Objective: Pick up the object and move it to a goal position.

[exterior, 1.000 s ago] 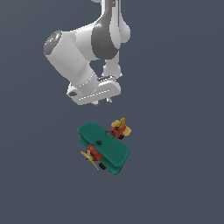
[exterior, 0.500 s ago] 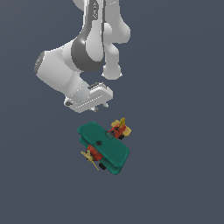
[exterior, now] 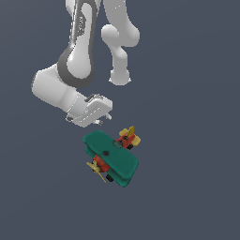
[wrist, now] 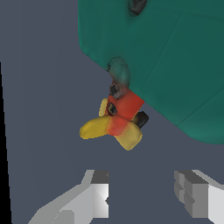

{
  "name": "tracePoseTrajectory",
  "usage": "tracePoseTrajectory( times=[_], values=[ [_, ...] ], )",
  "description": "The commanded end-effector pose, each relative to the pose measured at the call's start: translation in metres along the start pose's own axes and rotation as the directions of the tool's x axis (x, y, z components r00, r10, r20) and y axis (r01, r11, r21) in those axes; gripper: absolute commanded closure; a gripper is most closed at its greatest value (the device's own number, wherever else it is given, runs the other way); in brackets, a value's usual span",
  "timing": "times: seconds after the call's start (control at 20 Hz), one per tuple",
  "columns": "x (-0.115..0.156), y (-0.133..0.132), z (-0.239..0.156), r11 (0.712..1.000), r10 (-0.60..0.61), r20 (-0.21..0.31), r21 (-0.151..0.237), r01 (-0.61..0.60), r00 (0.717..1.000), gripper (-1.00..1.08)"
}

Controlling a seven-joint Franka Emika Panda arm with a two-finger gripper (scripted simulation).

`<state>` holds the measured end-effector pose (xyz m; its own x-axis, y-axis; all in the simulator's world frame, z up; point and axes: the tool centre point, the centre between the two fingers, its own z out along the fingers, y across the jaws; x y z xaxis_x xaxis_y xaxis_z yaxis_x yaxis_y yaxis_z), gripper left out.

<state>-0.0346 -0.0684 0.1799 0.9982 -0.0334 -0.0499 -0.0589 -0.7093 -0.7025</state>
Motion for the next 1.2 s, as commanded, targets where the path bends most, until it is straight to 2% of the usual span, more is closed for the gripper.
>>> tracePoseTrajectory(
  times=[0.0,0.25,0.55,1.15],
  values=[
    [0.003,0.005,0.000,0.999,-0.004,-0.018,0.038,0.005,1.000,-0.20],
    [0.006,0.013,0.000,0.996,-0.008,-0.047,0.091,0.012,0.999,-0.20],
    [0.009,0.019,0.000,0.992,-0.009,-0.069,0.129,0.018,0.998,-0.20],
    [0.013,0.019,-0.011,0.990,-0.010,-0.093,0.139,0.023,0.996,-0.20]
  ],
)
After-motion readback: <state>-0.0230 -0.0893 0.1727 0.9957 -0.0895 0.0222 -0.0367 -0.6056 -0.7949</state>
